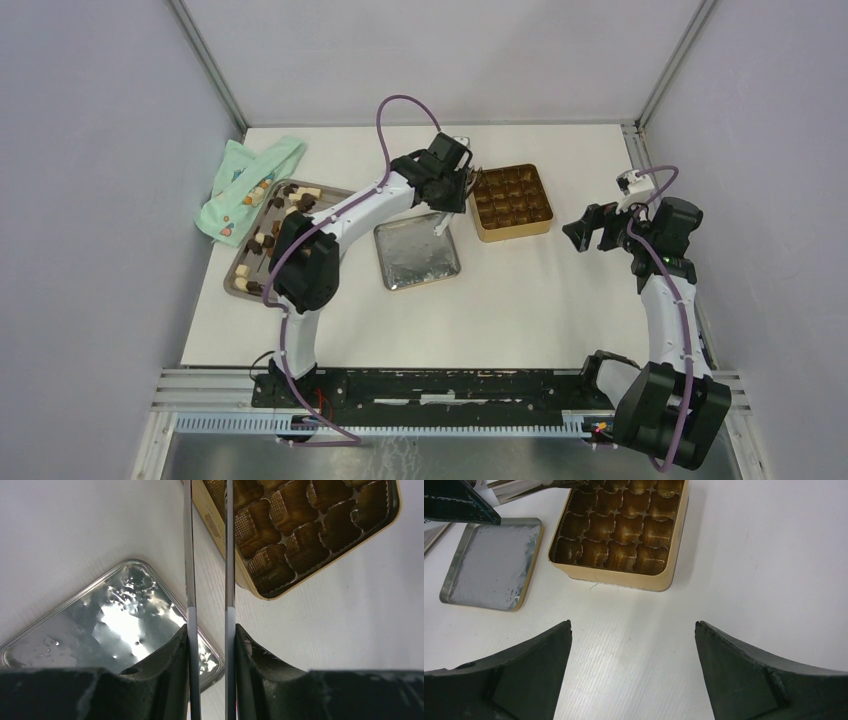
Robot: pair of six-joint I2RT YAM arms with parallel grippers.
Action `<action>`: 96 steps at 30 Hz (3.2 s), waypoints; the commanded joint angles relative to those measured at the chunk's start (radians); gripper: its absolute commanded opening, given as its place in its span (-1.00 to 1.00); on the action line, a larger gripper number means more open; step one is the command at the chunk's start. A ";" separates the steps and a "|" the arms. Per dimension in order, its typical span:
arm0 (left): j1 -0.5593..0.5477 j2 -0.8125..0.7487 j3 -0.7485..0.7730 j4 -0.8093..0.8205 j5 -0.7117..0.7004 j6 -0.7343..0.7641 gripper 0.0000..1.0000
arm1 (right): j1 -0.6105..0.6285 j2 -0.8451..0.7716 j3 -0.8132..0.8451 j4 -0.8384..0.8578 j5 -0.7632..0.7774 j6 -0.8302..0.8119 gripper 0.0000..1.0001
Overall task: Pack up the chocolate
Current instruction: Place the fake chocolate in the packing box, then pick up the fake chocolate from the plate.
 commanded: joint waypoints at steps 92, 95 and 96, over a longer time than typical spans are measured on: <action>0.593 -0.553 -0.485 -0.378 -0.098 0.185 -0.21 | -0.008 -0.008 -0.015 0.052 -0.069 0.001 0.96; 0.593 -0.547 -0.476 -0.380 -0.102 0.189 -0.21 | -0.007 -0.003 -0.018 0.057 -0.072 0.006 0.96; 0.593 -0.546 -0.470 -0.381 -0.103 0.192 -0.21 | -0.007 -0.002 -0.017 0.059 -0.073 0.008 0.96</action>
